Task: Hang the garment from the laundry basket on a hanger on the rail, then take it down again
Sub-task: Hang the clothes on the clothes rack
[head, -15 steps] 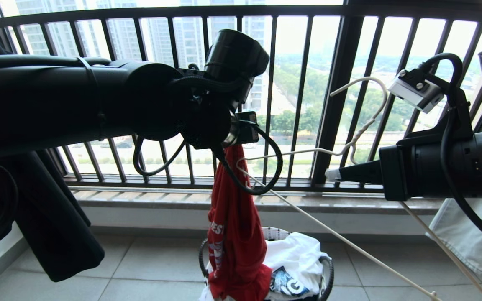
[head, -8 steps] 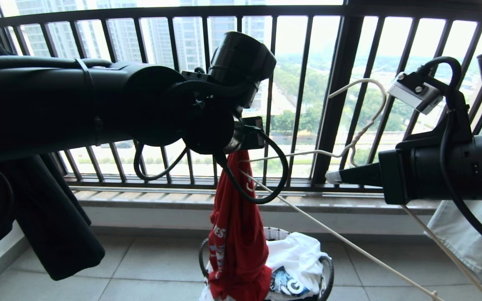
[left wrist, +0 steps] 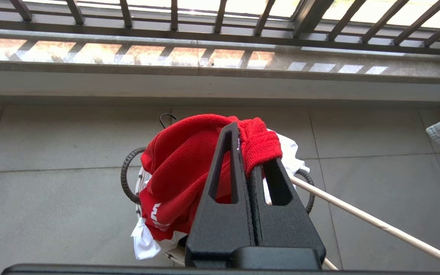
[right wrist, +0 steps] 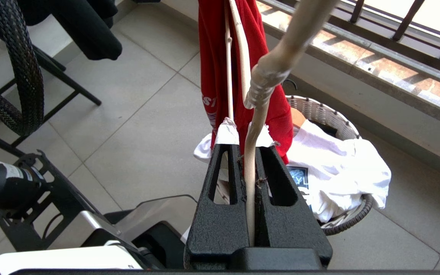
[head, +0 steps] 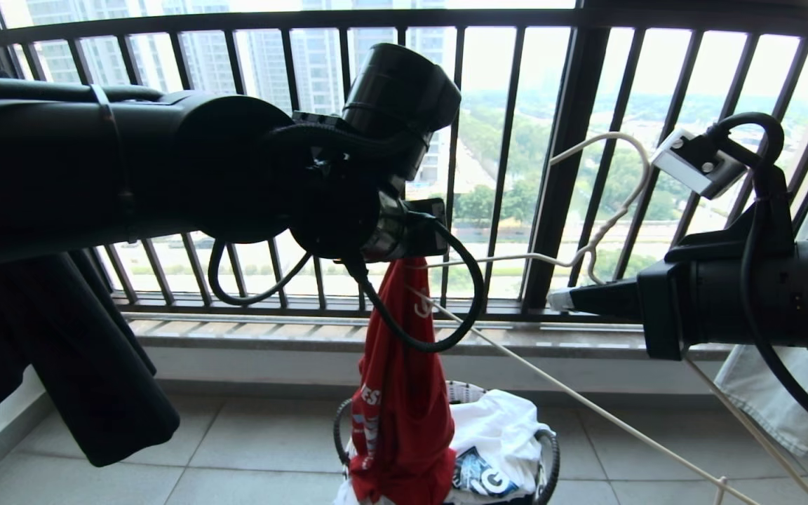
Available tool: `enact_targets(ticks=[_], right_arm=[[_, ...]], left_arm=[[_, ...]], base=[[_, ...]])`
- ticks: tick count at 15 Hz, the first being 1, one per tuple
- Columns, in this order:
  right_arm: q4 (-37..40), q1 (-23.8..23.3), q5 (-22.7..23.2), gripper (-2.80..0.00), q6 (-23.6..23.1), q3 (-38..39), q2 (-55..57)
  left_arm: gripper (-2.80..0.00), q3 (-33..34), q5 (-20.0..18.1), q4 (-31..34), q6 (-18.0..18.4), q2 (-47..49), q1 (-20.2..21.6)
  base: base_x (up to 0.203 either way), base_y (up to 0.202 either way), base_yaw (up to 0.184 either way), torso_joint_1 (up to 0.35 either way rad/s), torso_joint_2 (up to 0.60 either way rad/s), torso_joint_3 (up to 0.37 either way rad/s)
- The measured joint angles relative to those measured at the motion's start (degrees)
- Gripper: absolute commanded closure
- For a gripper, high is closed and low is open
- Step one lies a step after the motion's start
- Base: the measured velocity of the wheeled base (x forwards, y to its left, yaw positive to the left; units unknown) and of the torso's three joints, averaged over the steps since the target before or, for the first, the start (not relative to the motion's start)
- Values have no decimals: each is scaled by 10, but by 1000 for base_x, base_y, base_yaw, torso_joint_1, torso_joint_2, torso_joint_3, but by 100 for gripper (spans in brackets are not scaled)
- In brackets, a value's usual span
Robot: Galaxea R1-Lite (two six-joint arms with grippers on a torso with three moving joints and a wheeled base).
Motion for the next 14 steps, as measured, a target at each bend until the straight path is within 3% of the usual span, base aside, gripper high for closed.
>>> enact_targets(ticks=[4, 9, 14], right_arm=[[-37, -2, -33, 0, -30, 22, -1], [-43, -2, -33, 0, -35, 31, 1], [-60, -12, -37, 0, -51, 38, 8]], left_arm=[[0, 1, 1, 4, 4, 8, -5], [0, -46, -1, 65, 13, 12, -30], [0, -57, 1, 70, 4, 11, -58]], base=[[0, 0, 0, 0, 0, 0], [0, 0, 0, 0, 0, 0], [0, 0, 0, 0, 0, 0]])
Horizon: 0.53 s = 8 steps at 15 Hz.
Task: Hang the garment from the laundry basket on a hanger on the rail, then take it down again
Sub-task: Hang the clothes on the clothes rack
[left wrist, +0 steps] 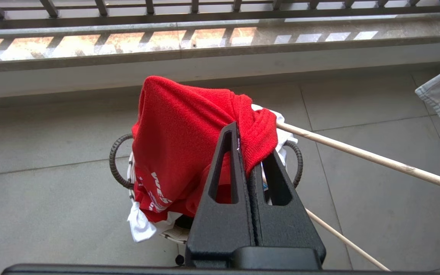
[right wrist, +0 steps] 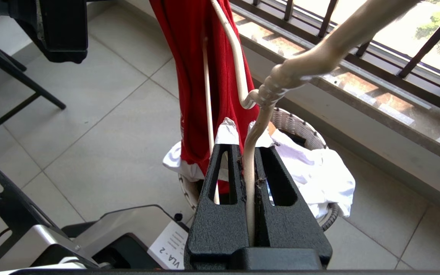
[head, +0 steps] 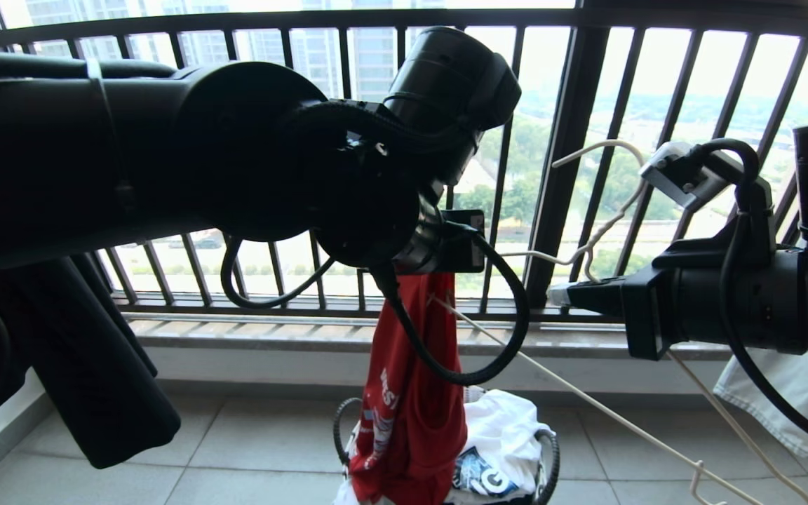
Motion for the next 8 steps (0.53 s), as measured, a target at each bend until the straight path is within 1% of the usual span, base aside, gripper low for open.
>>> enact_targets(ticks=[3, 5, 8], right_arm=[[-10, -9, -4, 0, -1, 1, 7], [-13, -10, -6, 0, -1, 2, 15], [-15, -10, -5, 0, 0, 3, 20]], left_arm=[[0, -1, 0, -1, -11, -6, -10], [0, -1, 0, 0, -19, -12, -26], [0, 0, -2, 0, -39, -17, -43]], base=[[0, 0, 0, 0, 0, 0], [0, 0, 0, 0, 0, 0], [0, 0, 0, 0, 0, 0]])
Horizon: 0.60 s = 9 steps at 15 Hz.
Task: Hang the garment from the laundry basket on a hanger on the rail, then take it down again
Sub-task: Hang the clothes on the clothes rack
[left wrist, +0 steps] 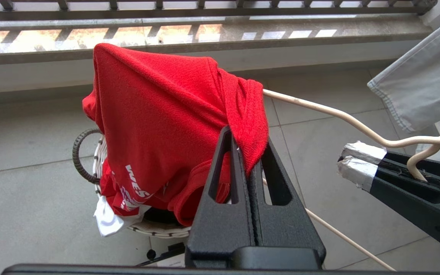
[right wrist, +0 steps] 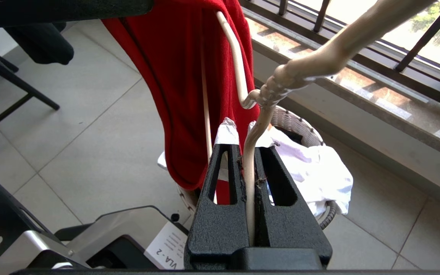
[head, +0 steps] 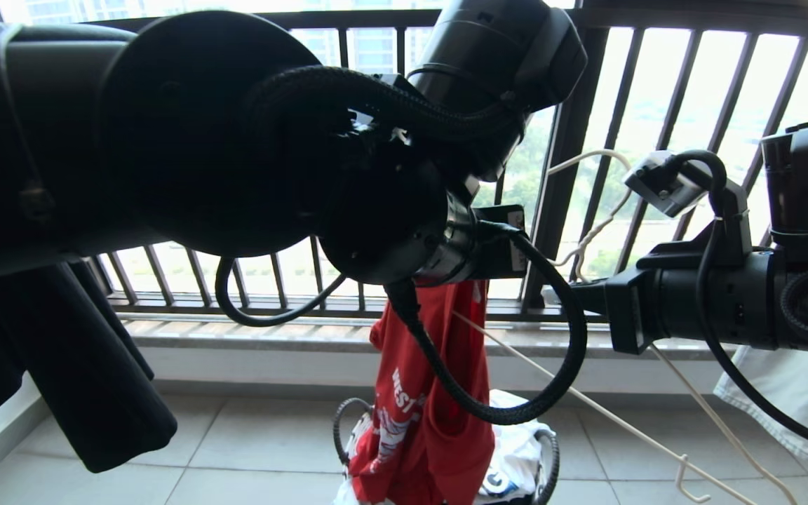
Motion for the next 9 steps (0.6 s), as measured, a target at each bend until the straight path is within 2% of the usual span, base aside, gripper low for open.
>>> enact_targets(ticks=[9], right_arm=[[-25, 0, 0, 0, 2, 7, 19]], left_arm=[[0, 0, 0, 0, -48, -24, -43]], base=[[0, 0, 0, 0, 0, 0]])
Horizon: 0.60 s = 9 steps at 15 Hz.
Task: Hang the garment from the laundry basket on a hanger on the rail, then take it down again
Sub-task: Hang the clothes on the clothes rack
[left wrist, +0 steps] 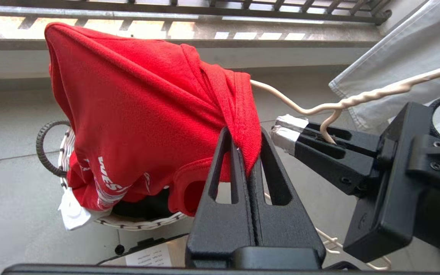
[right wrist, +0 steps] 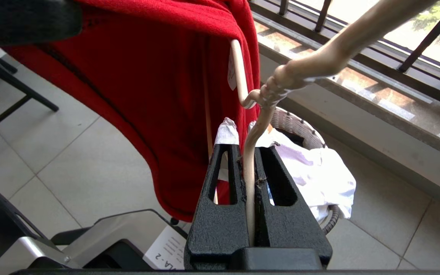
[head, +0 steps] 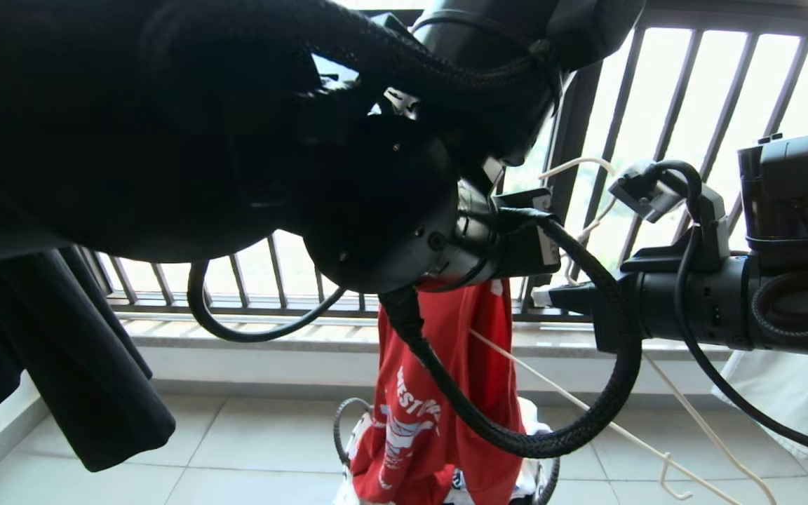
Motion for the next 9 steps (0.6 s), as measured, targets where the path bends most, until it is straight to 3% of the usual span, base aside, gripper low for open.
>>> enact_targets(ticks=[9], right_arm=[[-24, -2, -1, 0, 2, 0, 19]], left_arm=[[0, 1, 1, 22, -45, -52, -39]], base=[[0, 0, 0, 0, 0, 0]])
